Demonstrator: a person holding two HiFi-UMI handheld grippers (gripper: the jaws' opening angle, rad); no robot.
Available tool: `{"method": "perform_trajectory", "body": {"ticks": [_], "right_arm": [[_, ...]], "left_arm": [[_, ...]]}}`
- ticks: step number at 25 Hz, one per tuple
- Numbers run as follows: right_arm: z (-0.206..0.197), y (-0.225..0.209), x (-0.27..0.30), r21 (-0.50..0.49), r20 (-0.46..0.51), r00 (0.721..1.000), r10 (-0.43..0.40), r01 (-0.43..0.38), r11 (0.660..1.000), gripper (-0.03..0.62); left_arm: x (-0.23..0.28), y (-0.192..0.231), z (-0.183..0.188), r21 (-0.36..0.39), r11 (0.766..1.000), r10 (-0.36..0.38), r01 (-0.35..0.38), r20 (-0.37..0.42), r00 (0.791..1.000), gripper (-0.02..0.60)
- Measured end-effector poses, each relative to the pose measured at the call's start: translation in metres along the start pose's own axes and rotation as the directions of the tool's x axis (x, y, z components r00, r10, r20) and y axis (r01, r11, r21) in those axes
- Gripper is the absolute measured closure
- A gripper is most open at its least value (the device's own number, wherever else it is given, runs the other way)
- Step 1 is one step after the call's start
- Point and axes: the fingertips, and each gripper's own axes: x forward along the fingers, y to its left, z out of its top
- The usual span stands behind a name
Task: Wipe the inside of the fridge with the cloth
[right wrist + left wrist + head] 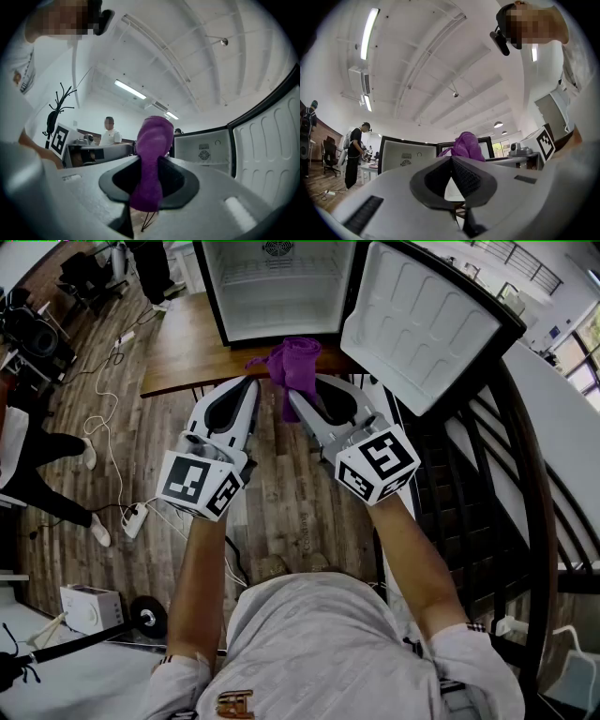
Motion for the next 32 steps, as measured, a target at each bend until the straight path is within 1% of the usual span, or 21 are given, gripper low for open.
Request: {"method": "perform_trajectory", "body": {"ticks": [6, 12, 19, 22, 27, 32], "right_arm": [[0.001, -0.004, -0.002, -0.012, 0.004, 1.000, 0.006, -0.006, 1.000, 0.490], [0.003, -0.011, -0.011, -0.024, 0.012, 0.999, 0.032, -0.032, 0.999, 0.488], [-0.002, -0.030, -0.015, -0.017, 0.004, 0.998, 0.070, -0.070, 0.997, 0.488], [-0.004, -0.044, -0.011, -0.022, -0.001, 0.997, 0.074, -0.074, 0.997, 0.488], [-0.012, -0.063, 0.004, -0.021, -0.002, 0.997, 0.076, -0.076, 0.997, 0.488], [-0.024, -0.082, 0.039, -0.023, -0.004, 0.997, 0.077, -0.077, 0.997, 0.488]], "left_arm": [[0.005, -0.002, 0.000, 0.001, 1.000, 0.013, -0.013, -0.003, 1.000, 0.581], [0.012, -0.010, -0.003, 0.012, 0.999, 0.036, -0.036, 0.000, 0.999, 0.581], [0.028, -0.011, -0.013, 0.023, 0.995, 0.094, -0.094, -0.003, 0.996, 0.581], [0.037, -0.009, -0.018, 0.028, 0.993, 0.111, -0.111, 0.001, 0.994, 0.581], [0.052, 0.007, -0.030, 0.032, 0.992, 0.126, -0.126, 0.011, 0.992, 0.581], [0.074, 0.043, -0.041, 0.029, 0.990, 0.141, -0.141, 0.010, 0.990, 0.581]]}}
